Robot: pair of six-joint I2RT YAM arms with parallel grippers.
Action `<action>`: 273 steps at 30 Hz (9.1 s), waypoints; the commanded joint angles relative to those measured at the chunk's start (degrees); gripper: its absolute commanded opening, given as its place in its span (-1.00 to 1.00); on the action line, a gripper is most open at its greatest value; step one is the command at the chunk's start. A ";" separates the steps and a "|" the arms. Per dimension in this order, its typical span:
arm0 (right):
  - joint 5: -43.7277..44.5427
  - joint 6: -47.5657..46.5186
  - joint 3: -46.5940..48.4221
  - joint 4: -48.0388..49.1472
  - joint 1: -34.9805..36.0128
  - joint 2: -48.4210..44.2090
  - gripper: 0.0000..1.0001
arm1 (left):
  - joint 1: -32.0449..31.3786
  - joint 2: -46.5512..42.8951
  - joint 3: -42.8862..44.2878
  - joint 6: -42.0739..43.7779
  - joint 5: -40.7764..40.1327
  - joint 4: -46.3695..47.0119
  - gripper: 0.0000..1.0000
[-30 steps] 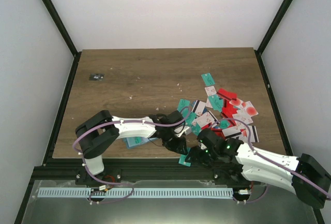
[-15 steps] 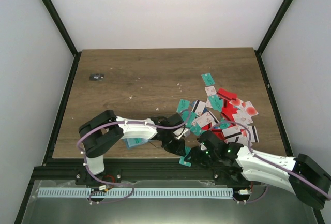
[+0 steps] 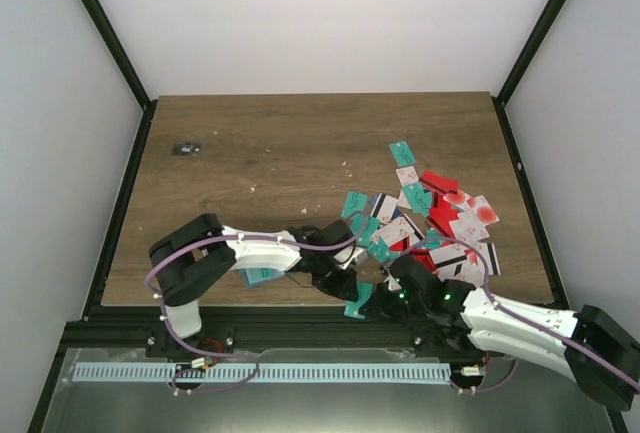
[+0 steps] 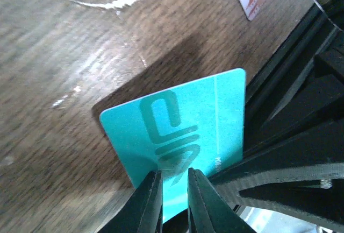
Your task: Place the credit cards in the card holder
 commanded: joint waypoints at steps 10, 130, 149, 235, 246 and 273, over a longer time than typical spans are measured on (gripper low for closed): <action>4.09 -3.13 9.16 -10.65 -0.67 -5.55 -0.99 | 1.78 -16.46 0.32 0.04 -11.22 -10.57 -0.63; -23.23 -37.26 45.93 -11.55 -17.59 27.37 0.41 | 35.65 -59.36 -17.15 -7.43 -8.66 -18.80 -0.92; -16.88 -34.73 47.15 -9.31 -17.59 38.07 0.23 | 36.13 -52.56 -31.27 -12.17 -10.02 -6.26 -0.92; -12.67 -43.02 60.34 -12.58 -11.00 72.15 -0.67 | 42.32 -33.30 -37.09 -1.22 -0.44 13.83 -0.92; -12.58 -43.79 59.09 -12.46 -11.01 72.71 -0.69 | 42.32 -29.43 -37.76 -2.26 2.44 19.01 -0.92; -8.74 -39.05 52.14 -11.03 -11.00 71.91 -0.94 | 42.34 -40.06 -34.61 -6.14 1.20 -1.13 -0.92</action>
